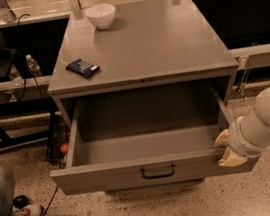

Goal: Open top drawer

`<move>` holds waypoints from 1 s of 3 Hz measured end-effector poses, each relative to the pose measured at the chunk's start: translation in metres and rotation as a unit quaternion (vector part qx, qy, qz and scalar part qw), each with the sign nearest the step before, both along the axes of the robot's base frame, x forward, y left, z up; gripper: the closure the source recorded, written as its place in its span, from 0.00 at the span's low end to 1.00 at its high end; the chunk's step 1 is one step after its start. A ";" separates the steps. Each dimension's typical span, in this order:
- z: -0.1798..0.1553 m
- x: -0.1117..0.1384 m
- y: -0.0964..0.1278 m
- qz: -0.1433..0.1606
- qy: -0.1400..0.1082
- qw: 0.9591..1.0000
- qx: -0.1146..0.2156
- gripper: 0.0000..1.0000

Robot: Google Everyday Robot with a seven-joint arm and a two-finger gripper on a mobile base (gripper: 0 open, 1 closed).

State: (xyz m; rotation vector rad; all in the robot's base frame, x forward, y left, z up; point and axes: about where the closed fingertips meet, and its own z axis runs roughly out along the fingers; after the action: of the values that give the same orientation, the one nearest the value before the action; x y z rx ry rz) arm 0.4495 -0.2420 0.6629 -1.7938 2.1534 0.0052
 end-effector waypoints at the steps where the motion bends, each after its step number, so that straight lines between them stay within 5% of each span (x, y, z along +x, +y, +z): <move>1: 0.000 0.000 0.000 0.001 0.000 1.000 0.000 0.35; 3: 0.001 -0.001 0.002 0.002 0.000 1.000 -0.001 0.00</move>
Offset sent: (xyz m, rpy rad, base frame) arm -0.0003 0.0005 0.0003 -0.0009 -0.0002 0.0012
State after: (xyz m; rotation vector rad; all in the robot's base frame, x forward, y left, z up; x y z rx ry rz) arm 0.4488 -0.2404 0.6639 -1.7996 2.1503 0.0028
